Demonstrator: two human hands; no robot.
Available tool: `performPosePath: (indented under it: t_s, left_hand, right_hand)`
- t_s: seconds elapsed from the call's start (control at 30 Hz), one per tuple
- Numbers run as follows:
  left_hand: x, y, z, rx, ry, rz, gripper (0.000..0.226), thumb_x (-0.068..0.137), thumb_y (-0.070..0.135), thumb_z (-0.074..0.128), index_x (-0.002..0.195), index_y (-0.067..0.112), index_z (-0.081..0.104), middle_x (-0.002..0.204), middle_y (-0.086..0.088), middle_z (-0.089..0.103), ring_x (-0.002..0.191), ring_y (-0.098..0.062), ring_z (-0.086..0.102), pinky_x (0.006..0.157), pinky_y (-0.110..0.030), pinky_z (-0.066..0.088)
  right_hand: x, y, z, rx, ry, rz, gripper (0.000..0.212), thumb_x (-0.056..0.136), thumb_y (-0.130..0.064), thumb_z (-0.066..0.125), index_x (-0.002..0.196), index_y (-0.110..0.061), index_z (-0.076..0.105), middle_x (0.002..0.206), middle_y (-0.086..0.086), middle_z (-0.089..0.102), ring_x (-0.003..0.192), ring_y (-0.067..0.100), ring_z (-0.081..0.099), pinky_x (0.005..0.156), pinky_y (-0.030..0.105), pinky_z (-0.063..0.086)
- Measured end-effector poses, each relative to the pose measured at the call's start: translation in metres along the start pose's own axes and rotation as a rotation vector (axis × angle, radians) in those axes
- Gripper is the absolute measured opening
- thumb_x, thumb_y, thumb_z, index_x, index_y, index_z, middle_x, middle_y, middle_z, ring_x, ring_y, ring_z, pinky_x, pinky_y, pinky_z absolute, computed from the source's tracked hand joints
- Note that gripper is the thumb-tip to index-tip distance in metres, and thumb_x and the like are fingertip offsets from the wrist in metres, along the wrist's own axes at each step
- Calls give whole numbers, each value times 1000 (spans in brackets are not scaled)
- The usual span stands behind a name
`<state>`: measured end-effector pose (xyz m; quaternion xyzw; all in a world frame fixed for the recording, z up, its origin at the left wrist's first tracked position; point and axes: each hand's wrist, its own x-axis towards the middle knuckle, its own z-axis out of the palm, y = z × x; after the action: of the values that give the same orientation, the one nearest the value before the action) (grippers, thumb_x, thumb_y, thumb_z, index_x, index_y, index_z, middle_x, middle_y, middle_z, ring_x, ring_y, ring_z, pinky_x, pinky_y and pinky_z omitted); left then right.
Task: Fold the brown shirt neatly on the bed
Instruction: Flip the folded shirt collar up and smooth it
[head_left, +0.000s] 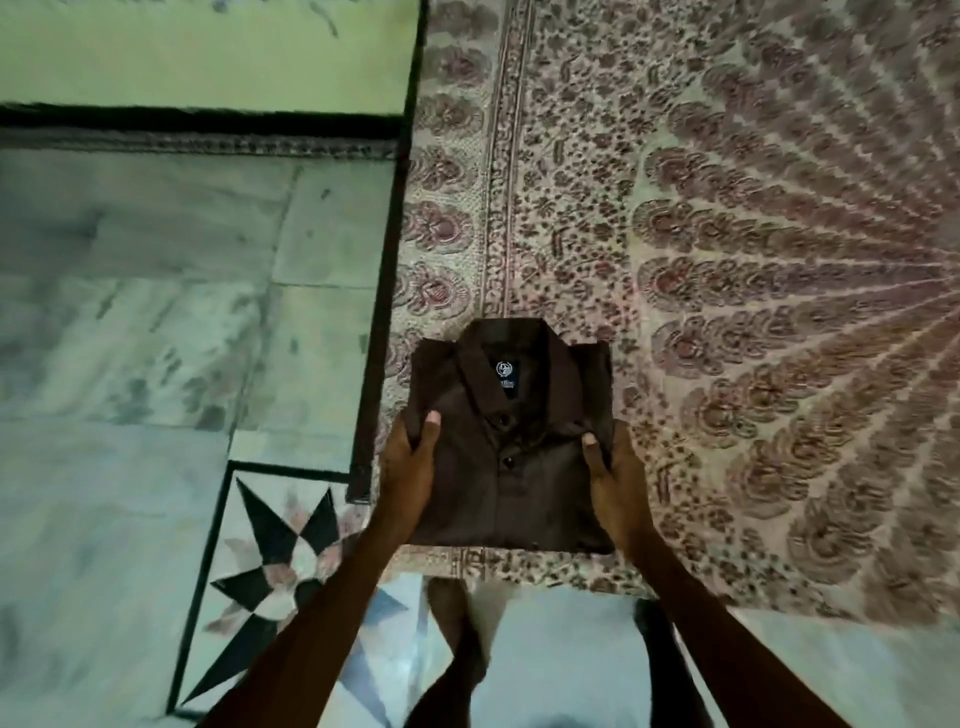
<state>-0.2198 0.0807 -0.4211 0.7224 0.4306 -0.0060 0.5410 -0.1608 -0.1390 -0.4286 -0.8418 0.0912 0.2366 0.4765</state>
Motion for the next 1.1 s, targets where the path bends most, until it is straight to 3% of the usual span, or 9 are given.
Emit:
performPosePath:
  t_s: [0.13, 0.23, 0.37, 0.47, 0.6, 0.77, 0.9, 1.0, 1.1]
  left_hand:
    - [7, -40, -27, 49, 4, 17, 46, 97, 32, 53, 136, 9, 50, 136, -12, 56, 124, -26, 52, 97, -20, 33]
    - [16, -60, -33, 55, -22, 25, 44, 97, 34, 53, 135, 11, 51, 135, -11, 57, 125, -26, 52, 98, -20, 33]
    - [24, -71, -32, 96, -37, 46, 42, 96, 35, 54, 130, 9, 55, 131, -11, 60, 122, -25, 54, 92, -15, 32]
    - [32, -78, -32, 154, -64, 35, 42, 94, 39, 57, 123, 9, 60, 124, -12, 64, 115, -29, 59, 89, -22, 40]
    - [48, -78, -36, 272, -42, 12, 45, 95, 43, 53, 117, 6, 63, 119, -19, 65, 112, -37, 59, 93, -36, 44]
    - [44, -75, -41, 553, 120, 158, 37, 91, 42, 58, 105, 8, 57, 107, -19, 62, 99, -40, 59, 81, -41, 46]
    - [27, -76, -35, 724, 308, 405, 49, 91, 43, 54, 130, 14, 47, 128, -13, 49, 117, -32, 48, 99, -44, 37]
    - [14, -93, -27, 813, 157, 593, 62, 97, 48, 42, 147, 14, 34, 153, -10, 34, 141, -29, 31, 115, -45, 23]
    - [11, -116, -20, 966, 5, 623, 70, 98, 57, 28, 154, 15, 19, 162, -7, 14, 150, -26, 9, 120, -49, 13]
  right_hand:
    - [-16, 8, 43, -67, 51, -56, 51, 101, -28, 44, 145, -5, 34, 145, 13, 45, 132, 29, 44, 100, 12, 26]
    - [-16, 16, 61, -103, 76, -78, 46, 101, -24, 45, 143, -5, 38, 140, 15, 50, 125, 28, 49, 89, 1, 22]
    - [-15, 30, 74, -136, 107, -86, 45, 101, -28, 45, 140, -7, 40, 132, 15, 56, 117, 30, 56, 90, 17, 37]
    - [-11, 39, 78, -175, 116, -44, 50, 101, -33, 45, 142, -5, 38, 140, 15, 50, 125, 30, 51, 102, 27, 36]
    - [-5, 40, 78, -356, 134, 22, 44, 100, -40, 42, 124, -3, 49, 121, 22, 61, 109, 38, 60, 89, 39, 46]
    - [-10, 41, 80, -703, 282, 39, 58, 98, -54, 33, 128, -4, 44, 105, 20, 66, 91, 37, 66, 77, 41, 50]
    - [-23, 43, 80, -776, 463, -58, 59, 98, -52, 34, 136, -6, 40, 134, 21, 48, 120, 37, 47, 97, 48, 43]
    - [-44, 50, 95, -823, 371, -213, 65, 98, -55, 35, 148, -14, 31, 152, 17, 33, 139, 36, 31, 110, 50, 28]
    - [-46, 64, 108, -888, 220, -202, 71, 97, -61, 28, 154, -22, 14, 162, 12, 10, 149, 34, 9, 117, 55, 13]
